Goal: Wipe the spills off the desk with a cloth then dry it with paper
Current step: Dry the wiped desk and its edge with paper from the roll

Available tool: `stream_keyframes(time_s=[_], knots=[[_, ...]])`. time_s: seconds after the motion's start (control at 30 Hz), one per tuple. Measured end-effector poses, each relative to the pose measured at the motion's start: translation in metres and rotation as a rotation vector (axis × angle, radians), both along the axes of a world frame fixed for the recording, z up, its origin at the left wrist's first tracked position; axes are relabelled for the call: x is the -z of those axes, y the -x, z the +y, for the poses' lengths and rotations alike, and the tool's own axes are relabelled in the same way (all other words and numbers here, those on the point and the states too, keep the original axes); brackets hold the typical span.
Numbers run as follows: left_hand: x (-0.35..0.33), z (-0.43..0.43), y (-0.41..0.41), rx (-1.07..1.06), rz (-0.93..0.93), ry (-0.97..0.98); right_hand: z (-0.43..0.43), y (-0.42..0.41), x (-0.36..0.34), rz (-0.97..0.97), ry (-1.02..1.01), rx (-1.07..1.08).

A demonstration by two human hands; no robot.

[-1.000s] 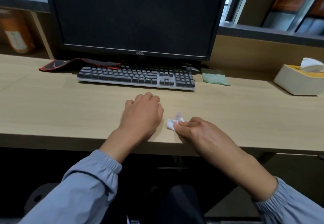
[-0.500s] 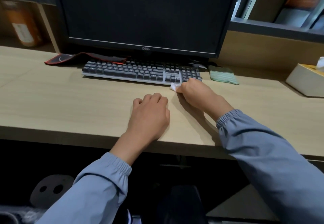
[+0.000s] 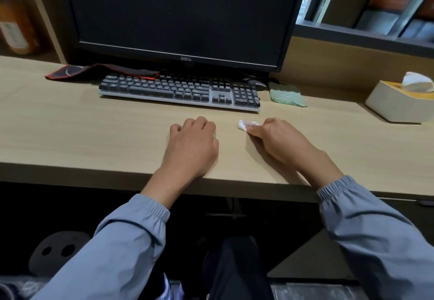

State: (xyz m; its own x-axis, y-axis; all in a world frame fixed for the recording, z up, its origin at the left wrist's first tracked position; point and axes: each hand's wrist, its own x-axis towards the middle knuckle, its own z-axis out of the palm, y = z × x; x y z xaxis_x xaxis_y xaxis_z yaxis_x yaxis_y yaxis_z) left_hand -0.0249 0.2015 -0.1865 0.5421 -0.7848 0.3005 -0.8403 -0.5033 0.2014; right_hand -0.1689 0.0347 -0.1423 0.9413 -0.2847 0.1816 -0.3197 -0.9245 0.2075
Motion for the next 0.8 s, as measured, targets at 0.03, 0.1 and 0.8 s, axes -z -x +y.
stream_keyframes(time_s=[0.03,0.1,0.8], knots=[[0.0,0.0,0.001,0.001,0.003,-0.004,0.008,0.008,0.0,0.015,-0.012,-0.004],[-0.001,0.002,0.002,0.002,0.003,-0.013,0.026,0.027,0.002,0.041,-0.063,-0.004],[-0.021,-0.022,0.03,0.025,0.04,-0.07,0.06,0.126,0.014,0.015,-0.188,-0.045]])
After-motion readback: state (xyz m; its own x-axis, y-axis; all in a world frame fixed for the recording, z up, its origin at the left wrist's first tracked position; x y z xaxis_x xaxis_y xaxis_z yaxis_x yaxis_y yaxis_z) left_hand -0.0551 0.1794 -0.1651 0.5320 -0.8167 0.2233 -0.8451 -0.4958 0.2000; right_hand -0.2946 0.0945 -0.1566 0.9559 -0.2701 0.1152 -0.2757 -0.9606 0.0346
